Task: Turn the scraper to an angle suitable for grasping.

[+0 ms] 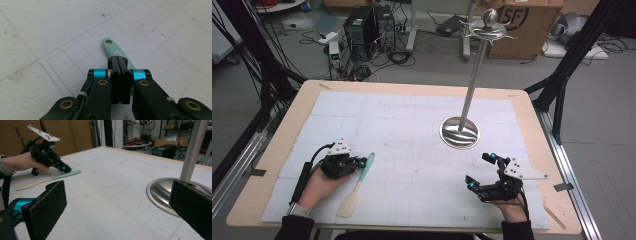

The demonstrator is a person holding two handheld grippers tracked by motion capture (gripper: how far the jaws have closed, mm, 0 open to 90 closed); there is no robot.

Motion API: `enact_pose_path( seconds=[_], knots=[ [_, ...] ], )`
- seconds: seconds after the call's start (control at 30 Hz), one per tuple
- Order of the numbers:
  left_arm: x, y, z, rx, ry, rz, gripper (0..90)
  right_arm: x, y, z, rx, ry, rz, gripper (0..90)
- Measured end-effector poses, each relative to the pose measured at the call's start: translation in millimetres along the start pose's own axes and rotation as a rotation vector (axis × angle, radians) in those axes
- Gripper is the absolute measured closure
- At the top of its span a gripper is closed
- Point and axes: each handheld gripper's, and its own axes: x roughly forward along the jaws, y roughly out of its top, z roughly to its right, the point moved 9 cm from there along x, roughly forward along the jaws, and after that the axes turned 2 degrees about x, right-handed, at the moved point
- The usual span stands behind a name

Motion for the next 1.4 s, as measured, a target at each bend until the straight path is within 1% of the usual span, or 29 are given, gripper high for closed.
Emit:
enact_pose_path(
  seconds=[0.13, 0.17, 0.2, 0.27, 0.3, 0.4, 0.5, 0.57, 0.6, 0.7, 0.73, 0.77, 0.8, 0.83, 0.87, 0.9, 0.97, 1.0, 1.07, 1.2, 1.23, 1.3, 1.33, 1.37, 1.4],
  knots=[
    [4.0, 2.1, 10.6, 0.013, -0.035, -0.007, 89.6, 0.9, -0.4, 0.1, 0.0, -0.003, -0.002, 0.2],
    [6.9, 4.0, 16.6, 0.028, -0.046, -0.012, 89.6, 1.1, -0.3, 0.5, -0.004, -0.004, -0.001, 0.2],
    [6.9, 4.0, 16.6, 0.028, -0.046, -0.012, 89.6, 0.9, -0.6, -0.1, -0.001, -0.002, -0.004, 0.2],
    [9.8, 5.9, 23.4, 0.034, -0.065, -0.025, 89.6, 0.8, -0.7, -0.5, 0.002, 0.001, -0.005, 0.2],
    [11.4, 7.2, 26.4, 0.031, -0.067, -0.031, 89.6, 0.8, -0.5, -0.2, -0.001, 0.0, -0.003, 0.2],
    [15.3, 10.2, 34.4, 0.043, -0.084, -0.051, 89.6, -0.1, -0.3, 0.0, 0.0, 0.0, -0.003, 0.2],
    [19.2, 12.5, 43.3, 0.061, -0.109, -0.057, 89.6, -1.0, 1.2, 1.5, -0.002, -0.011, 0.009, 0.2],
    [20.9, 12.9, 48.7, 0.058, -0.133, -0.061, 89.6, -1.5, 1.0, 1.5, 0.001, -0.01, 0.008, 0.2],
    [21.5, 13.2, 51.2, 0.062, -0.138, -0.06, 89.6, -1.4, 0.9, 1.4, 0.001, -0.01, 0.006, 0.2],
    [22.0, 13.3, 59.2, 0.086, -0.159, -0.068, 89.6, 0.2, -0.5, 0.2, -0.001, -0.004, -0.004, 0.2],
    [22.5, 13.3, 65.1, 0.107, -0.172, -0.072, 89.6, 0.9, -1.0, 0.0, -0.005, -0.003, -0.008, 0.2],
    [22.5, 13.3, 65.1, 0.107, -0.172, -0.072, 89.6, 0.9, -1.0, 0.0, -0.005, -0.003, -0.008, 0.2],
    [22.9, 13.4, 68.3, 0.114, -0.18, -0.071, 89.6, 1.7, -1.6, -0.7, -0.008, -0.004, -0.011, 0.2],
    [22.7, 12.9, 73.4, 0.141, -0.191, -0.074, 89.6, 1.9, -1.5, -0.8, -0.01, -0.005, -0.009, 0.2],
    [22.7, 12.9, 73.4, 0.141, -0.191, -0.074, 89.6, 1.9, -1.5, -0.9, -0.009, -0.005, -0.009, 0.2],
    [22.0, 12.3, 78.4, 0.158, -0.209, -0.075, 89.6, 1.8, -1.3, -0.6, -0.01, -0.006, -0.008, 0.2],
    [21.5, 11.3, 82.8, 0.179, -0.226, -0.076, 89.6, 1.3, -1.2, -0.7, -0.005, -0.005, -0.007, 0.2],
    [21.5, 11.3, 82.8, 0.179, -0.226, -0.076, 89.7, 1.2, -1.2, -0.2, -0.006, -0.006, -0.007, 0.2],
    [21.5, 10.8, 87.6, 0.193, -0.238, -0.074, 89.6, 1.2, -1.3, 0.0, -0.004, -0.007, -0.007, 0.2],
    [22.4, 10.6, 94.6, 0.206, -0.25, -0.066, 89.6, 1.6, -1.6, 0.2, -0.007, -0.007, -0.008, 0.2],
    [22.2, 10.4, 94.6, 0.215, -0.248, -0.067, 89.6, 1.7, -1.1, -0.5, -0.004, -0.004, -0.004, 0.2],
    [22.3, 10.6, 94.6, 0.212, -0.25, -0.064, 89.6, 1.7, -1.0, -1.0, -0.003, -0.002, -0.004, 0.2],
    [22.2, 10.9, 94.6, 0.223, -0.249, -0.056, 89.3, 2.0, -0.5, -1.4, -0.004, 0.001, -0.001, 0.2],
    [22.2, 10.9, 94.6, 0.223, -0.249, -0.056, 86.4, 2.0, -0.4, -1.4, -0.006, 0.002, -0.001, 0.2],
    [22.0, 11.5, 93.6, 0.229, -0.239, -0.049, 78.2, 1.6, -0.5, -1.4, -0.003, 0.001, -0.003, 0.2]
  ],
)
